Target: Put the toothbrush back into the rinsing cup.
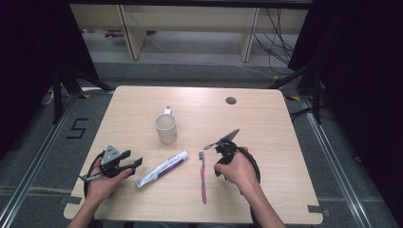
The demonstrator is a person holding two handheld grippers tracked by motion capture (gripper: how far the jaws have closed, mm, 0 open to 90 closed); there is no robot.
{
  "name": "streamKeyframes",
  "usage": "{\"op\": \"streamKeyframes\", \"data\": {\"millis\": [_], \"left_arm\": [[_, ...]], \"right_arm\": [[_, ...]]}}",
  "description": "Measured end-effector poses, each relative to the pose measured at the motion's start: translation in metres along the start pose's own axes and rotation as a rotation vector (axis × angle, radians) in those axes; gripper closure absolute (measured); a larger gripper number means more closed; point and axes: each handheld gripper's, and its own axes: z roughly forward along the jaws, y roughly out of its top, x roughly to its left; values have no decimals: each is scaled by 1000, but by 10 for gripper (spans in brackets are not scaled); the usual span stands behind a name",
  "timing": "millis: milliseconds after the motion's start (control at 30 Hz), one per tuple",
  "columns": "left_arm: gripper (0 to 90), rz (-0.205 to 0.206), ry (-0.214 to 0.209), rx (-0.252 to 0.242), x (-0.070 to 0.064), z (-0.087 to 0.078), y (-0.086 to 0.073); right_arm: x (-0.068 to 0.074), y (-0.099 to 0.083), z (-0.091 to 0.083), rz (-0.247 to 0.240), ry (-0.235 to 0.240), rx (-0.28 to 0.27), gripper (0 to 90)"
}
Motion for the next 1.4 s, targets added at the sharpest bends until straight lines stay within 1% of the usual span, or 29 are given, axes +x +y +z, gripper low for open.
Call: {"op": "streamKeyframes", "data": {"millis": [67, 100, 167, 200, 233, 333, 367, 433, 467, 500, 533, 600, 633, 667, 700, 800, 833, 867, 900, 933, 967, 1033, 1067, 1100, 1133, 1167, 1233, 1300, 1400], "left_arm": [[375, -2, 4, -1, 0, 0, 0], [375, -3, 8, 3, 0, 0, 0], [375, -2, 8, 2, 0, 0, 0], [375, -2, 8, 2, 0, 0, 0], [375, -2, 5, -1, 0, 0, 0], [375, -1, 1, -1, 0, 0, 0], [375, -2, 4, -1, 0, 0, 0], [375, 0, 7, 3, 0, 0, 0], [375, 0, 7, 3, 0, 0, 0], [375, 0, 1, -2, 0, 0, 0], [375, 0, 1, -2, 0, 0, 0], [375, 0, 0, 0, 0, 0, 0], [375, 0, 0, 1, 0, 0, 0], [375, 0, 0, 1, 0, 0, 0], [375, -1, 0, 1, 0, 0, 0], [375, -1, 1, 2, 0, 0, 0], [375, -1, 0, 1, 0, 0, 0], [375, -1, 0, 1, 0, 0, 0], [375, -1, 0, 1, 0, 0, 0], [375, -1, -1, 2, 0, 0, 0], [375, -1, -1, 1, 0, 0, 0], [375, 0, -2, 2, 0, 0, 0], [375, 0, -1, 0, 0, 0, 0], [375, 0, 0, -1, 0, 0, 0], [375, 0, 3, 2, 0, 0, 0], [375, 1, -2, 2, 0, 0, 0], [375, -1, -2, 1, 0, 0, 0], [375, 2, -2, 3, 0, 0, 0], [375, 0, -2, 3, 0, 0, 0]], "right_arm": [[2, 1, 1, -8, 3, 1, 640], [6, 3, 1, -1, -1, 1, 640], [9, 5, 3, -26, 15, 0, 640], [12, 7, 4, -23, 9, 7, 640], [17, 9, 6, -41, 11, 8, 639], [21, 11, 8, -53, 18, 9, 637], [24, 13, 12, -78, 21, -7, 635], [28, 16, 13, -73, 24, 0, 636], [31, 17, 12, -52, 30, 26, 636], [33, 17, 14, -43, 24, 20, 637], [35, 18, 15, -27, 28, 34, 638], [35, 19, 19, -52, 32, 37, 640], [37, 20, 20, -44, 32, 48, 641], [38, 20, 21, -49, 22, 47, 643], [40, 20, 22, -34, 20, 48, 644], [41, 22, 24, -51, 13, 43, 648], [42, 23, 24, -31, 27, 62, 650], [41, 24, 25, -63, 18, 48, 652], [44, 24, 26, -38, 8, 53, 653], [45, 26, 26, -34, 12, 69, 654], [46, 26, 28, -34, -2, 55, 655], [47, 27, 30, -25, -20, 58, 656], [47, 27, 31, -26, -15, 63, 659], [46, 28, 32, -48, -20, 56, 661], [46, 28, 32, -51, -27, 56, 662], [47, 28, 33, -24, -23, 71, 666], [47, 28, 33, -26, -26, 76, 668], [48, 28, 33, -10, -36, 82, 676], [47, 28, 34, -15, -40, 99, 688]]}}
